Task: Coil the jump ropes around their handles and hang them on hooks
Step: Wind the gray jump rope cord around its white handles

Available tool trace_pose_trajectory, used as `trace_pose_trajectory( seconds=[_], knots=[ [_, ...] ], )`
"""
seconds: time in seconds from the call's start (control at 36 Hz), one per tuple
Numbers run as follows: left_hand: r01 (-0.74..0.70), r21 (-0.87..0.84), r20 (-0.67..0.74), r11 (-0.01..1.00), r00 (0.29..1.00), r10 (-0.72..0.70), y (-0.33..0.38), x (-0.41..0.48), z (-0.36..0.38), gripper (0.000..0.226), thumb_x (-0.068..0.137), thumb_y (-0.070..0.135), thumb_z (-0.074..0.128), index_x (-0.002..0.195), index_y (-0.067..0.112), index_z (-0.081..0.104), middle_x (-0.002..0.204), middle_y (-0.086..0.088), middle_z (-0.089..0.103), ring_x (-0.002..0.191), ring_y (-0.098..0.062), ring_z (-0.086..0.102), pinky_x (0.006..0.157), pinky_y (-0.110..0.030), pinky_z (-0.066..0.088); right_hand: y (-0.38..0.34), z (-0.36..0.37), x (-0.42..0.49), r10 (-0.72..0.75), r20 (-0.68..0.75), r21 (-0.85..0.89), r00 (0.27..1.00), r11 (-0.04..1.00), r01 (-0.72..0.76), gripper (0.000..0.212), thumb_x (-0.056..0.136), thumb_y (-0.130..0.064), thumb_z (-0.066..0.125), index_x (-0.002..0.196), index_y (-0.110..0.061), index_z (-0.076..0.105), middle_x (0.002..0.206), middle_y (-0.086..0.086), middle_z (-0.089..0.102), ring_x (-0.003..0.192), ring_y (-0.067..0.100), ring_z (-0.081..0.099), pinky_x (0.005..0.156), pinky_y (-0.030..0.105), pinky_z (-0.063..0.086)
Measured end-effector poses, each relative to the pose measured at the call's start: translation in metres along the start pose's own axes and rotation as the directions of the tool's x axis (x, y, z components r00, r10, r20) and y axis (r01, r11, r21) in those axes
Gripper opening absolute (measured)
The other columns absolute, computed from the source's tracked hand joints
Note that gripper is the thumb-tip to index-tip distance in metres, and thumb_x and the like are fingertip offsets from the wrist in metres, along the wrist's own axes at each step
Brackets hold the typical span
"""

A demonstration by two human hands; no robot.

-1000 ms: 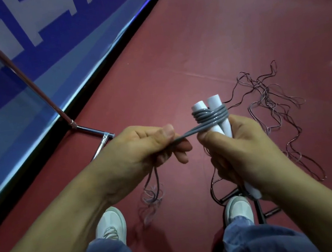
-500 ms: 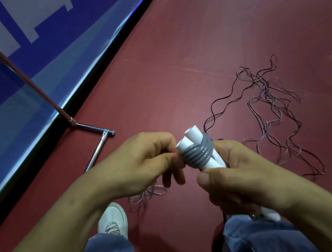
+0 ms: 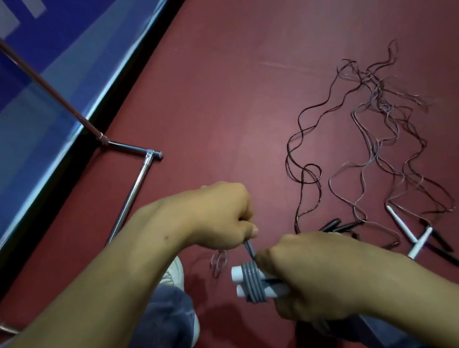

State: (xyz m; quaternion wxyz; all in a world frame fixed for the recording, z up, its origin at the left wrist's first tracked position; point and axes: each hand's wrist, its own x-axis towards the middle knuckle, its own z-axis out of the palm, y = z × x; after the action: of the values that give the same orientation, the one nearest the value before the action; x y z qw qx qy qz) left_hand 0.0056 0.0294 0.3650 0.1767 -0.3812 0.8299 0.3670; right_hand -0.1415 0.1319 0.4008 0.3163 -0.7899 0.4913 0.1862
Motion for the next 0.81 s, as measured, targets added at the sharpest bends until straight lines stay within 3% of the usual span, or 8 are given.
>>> trace_pose_trajectory(
  seconds=[0.17, 0.28, 0.36, 0.5, 0.58, 0.69, 0.75, 0.81],
  knots=[
    [0.032, 0.079, -0.009, 0.996, 0.999, -0.031, 0.006, 0.004, 0.0, 0.027, 0.101, 0.029, 0.06, 0.084, 0.009, 0.06, 0.074, 0.004, 0.051, 0.092, -0.031, 0.049, 0.094, -0.039, 0.039, 0.012, 0.009, 0.006, 0.068, -0.045, -0.064, 0.997, 0.995, -0.071, 0.028, 0.086, -0.038, 0.06, 0.084, -0.027, 0.034, 0.073, -0.004, 0.032, 0.074, 0.03, 0.041, 0.063, 0.033, 0.034],
    [0.054, 0.154, 0.003, 0.987, 0.998, -0.055, 0.008, 0.006, 0.005, 0.011, 0.1, 0.02, 0.057, 0.094, 0.018, 0.065, 0.101, -0.003, 0.055, 0.105, -0.029, 0.046, 0.094, -0.038, 0.044, 0.017, 0.016, 0.011, 0.087, -0.074, -0.092, 0.993, 0.991, -0.094, 0.025, 0.085, -0.037, 0.061, 0.09, -0.028, 0.037, 0.075, -0.002, 0.035, 0.076, 0.034, 0.048, 0.063, 0.034, 0.036],
    [0.03, 0.3, 0.013, 0.954, 0.999, -0.035, 0.016, 0.011, 0.007, 0.015, 0.096, 0.013, 0.06, 0.089, 0.026, 0.06, 0.1, -0.001, 0.059, 0.108, -0.029, 0.051, 0.093, -0.035, 0.039, 0.022, 0.022, 0.015, 0.114, -0.09, -0.095, 0.989, 0.988, -0.123, 0.022, 0.086, -0.034, 0.06, 0.091, -0.028, 0.04, 0.082, -0.002, 0.043, 0.078, 0.035, 0.053, 0.064, 0.034, 0.038],
    [0.043, 0.504, 0.011, 0.862, 0.998, -0.056, 0.022, 0.021, 0.015, 0.022, 0.082, -0.005, 0.062, 0.088, 0.017, 0.061, 0.092, -0.005, 0.06, 0.1, -0.032, 0.06, 0.085, -0.04, 0.027, 0.024, 0.026, 0.021, 0.181, -0.101, -0.103, 0.978, 0.976, -0.191, 0.016, 0.089, -0.029, 0.058, 0.093, -0.029, 0.043, 0.093, 0.004, 0.058, 0.081, 0.038, 0.058, 0.065, 0.035, 0.036],
    [-0.002, 0.557, -0.071, 0.831, 0.996, 0.05, 0.022, 0.021, 0.017, 0.025, 0.081, -0.004, 0.061, 0.092, 0.018, 0.06, 0.09, -0.004, 0.059, 0.093, -0.032, 0.063, 0.082, -0.04, 0.029, 0.027, 0.026, 0.024, 0.21, -0.124, -0.131, 0.97, 0.965, -0.226, 0.014, 0.091, -0.027, 0.057, 0.106, -0.026, 0.057, 0.099, 0.004, 0.063, 0.082, 0.037, 0.057, 0.064, 0.034, 0.034],
    [-0.051, 0.496, -0.187, 0.867, 0.969, 0.164, 0.019, 0.024, 0.016, 0.024, 0.086, 0.006, 0.058, 0.105, 0.021, 0.06, 0.102, -0.002, 0.064, 0.095, -0.032, 0.059, 0.091, -0.041, 0.045, 0.035, 0.026, 0.028, 0.254, -0.181, -0.146, 0.95, 0.948, -0.281, 0.014, 0.092, -0.023, 0.057, 0.106, -0.023, 0.058, 0.094, 0.003, 0.059, 0.081, 0.037, 0.057, 0.065, 0.033, 0.035],
    [-0.076, 0.465, -0.198, 0.882, 0.962, 0.188, 0.018, 0.025, 0.016, 0.025, 0.084, 0.007, 0.059, 0.103, 0.022, 0.064, 0.101, 0.001, 0.068, 0.094, -0.032, 0.06, 0.09, -0.046, 0.048, 0.038, 0.026, 0.031, 0.262, -0.206, -0.15, 0.943, 0.944, -0.295, 0.008, 0.092, -0.022, 0.057, 0.097, -0.021, 0.051, 0.085, 0.002, 0.049, 0.074, 0.036, 0.048, 0.065, 0.032, 0.035],
    [-0.081, 0.452, -0.209, 0.888, 0.959, 0.194, 0.02, 0.025, 0.016, 0.024, 0.082, 0.006, 0.059, 0.096, 0.024, 0.066, 0.094, 0.001, 0.068, 0.089, -0.033, 0.06, 0.086, -0.047, 0.05, 0.039, 0.028, 0.032, 0.267, -0.224, -0.14, 0.937, 0.943, -0.302, 0.011, 0.092, -0.022, 0.057, 0.093, -0.022, 0.047, 0.086, 0.003, 0.053, 0.073, 0.034, 0.046, 0.064, 0.032, 0.034]
  ],
)
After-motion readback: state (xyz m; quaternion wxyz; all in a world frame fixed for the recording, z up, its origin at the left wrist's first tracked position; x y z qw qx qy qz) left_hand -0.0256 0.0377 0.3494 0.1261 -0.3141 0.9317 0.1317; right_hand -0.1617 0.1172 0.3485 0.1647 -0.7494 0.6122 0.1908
